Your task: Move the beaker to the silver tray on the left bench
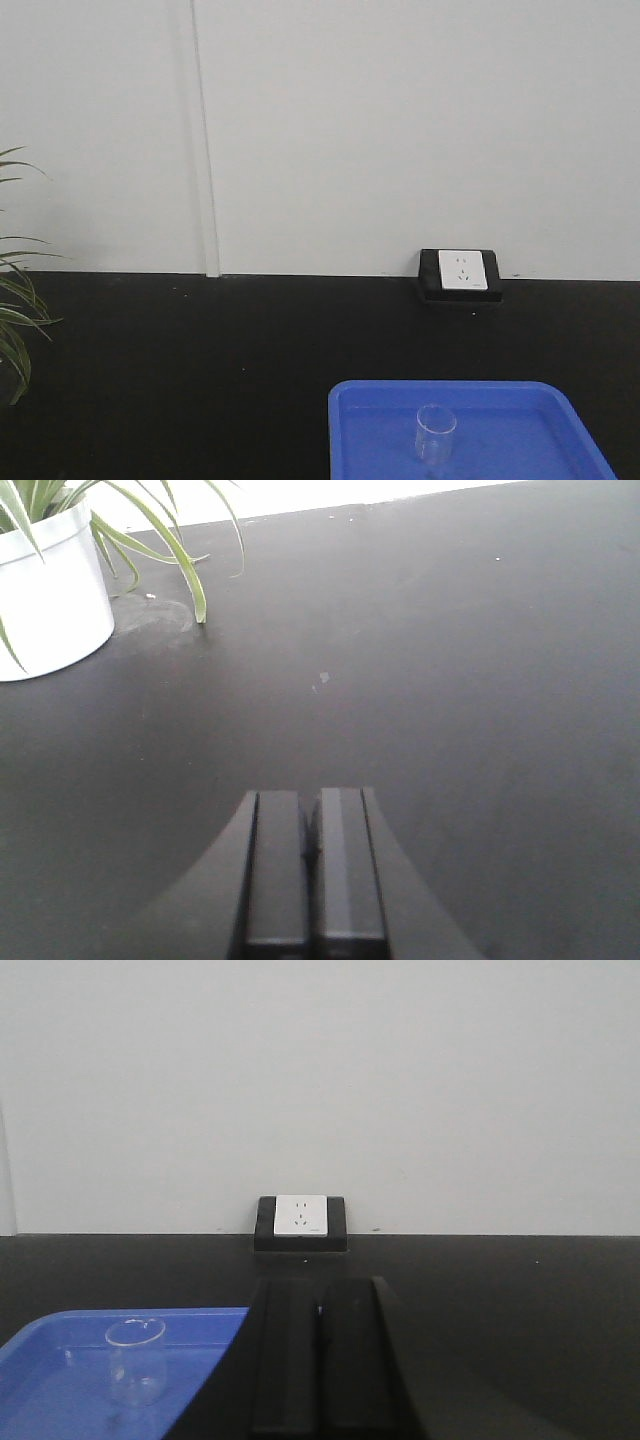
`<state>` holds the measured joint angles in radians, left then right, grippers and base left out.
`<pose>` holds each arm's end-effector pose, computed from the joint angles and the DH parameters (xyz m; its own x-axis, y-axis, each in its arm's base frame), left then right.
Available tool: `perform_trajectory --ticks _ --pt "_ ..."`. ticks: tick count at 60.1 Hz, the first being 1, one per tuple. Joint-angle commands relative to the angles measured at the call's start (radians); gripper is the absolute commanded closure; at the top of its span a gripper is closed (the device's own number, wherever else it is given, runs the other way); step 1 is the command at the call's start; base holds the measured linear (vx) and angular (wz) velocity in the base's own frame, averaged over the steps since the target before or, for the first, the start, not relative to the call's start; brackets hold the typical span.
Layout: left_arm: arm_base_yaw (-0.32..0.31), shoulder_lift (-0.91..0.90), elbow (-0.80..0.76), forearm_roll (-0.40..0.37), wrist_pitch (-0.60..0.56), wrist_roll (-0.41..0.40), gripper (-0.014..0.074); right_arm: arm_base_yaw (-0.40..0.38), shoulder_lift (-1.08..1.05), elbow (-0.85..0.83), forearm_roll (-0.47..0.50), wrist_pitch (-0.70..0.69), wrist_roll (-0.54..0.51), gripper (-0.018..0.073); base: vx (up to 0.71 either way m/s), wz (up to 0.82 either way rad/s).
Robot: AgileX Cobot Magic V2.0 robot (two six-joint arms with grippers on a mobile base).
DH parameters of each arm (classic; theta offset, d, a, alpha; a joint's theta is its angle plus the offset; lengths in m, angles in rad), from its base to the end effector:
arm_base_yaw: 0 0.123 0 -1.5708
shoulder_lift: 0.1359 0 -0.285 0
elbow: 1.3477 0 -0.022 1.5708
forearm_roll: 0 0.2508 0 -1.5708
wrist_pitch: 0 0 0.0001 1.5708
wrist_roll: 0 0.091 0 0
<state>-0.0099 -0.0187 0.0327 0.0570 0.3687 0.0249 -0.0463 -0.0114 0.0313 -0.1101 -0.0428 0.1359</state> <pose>0.0525 0.0014 0.1701 -0.2906 0.0809 -0.9534 0.0130 0.9967 0.0806 0.0564 -0.0022 0.2071 0.1105 0.0208 -0.9937 0.0388 0.9989 0.0252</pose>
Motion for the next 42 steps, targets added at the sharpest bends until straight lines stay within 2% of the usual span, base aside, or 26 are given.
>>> perform_trajectory --ticks 1,5,9,26,42 --pt "-0.005 -0.007 0.020 -0.003 -0.081 -0.002 0.0595 -0.005 0.005 0.003 -0.007 -0.126 -0.005 0.0571 0.00 0.00" --pt "-0.005 -0.007 0.020 -0.003 -0.081 -0.002 0.0595 -0.005 0.005 -0.010 -0.008 -0.190 -0.004 0.0571 0.00 0.00" --pt "-0.005 -0.007 0.020 -0.003 -0.081 -0.002 0.0595 -0.005 0.016 -0.063 -0.011 -0.197 -0.003 0.0571 0.00 0.00" --pt "-0.005 -0.007 0.020 -0.003 -0.081 -0.002 0.0595 -0.005 0.274 -0.364 -0.018 -0.052 -0.004 0.0565 0.00 0.00" --pt "-0.005 -0.007 0.020 -0.003 -0.081 -0.002 0.0595 -0.006 0.481 -0.414 -0.009 -0.095 0.000 0.0533 0.00 0.00"
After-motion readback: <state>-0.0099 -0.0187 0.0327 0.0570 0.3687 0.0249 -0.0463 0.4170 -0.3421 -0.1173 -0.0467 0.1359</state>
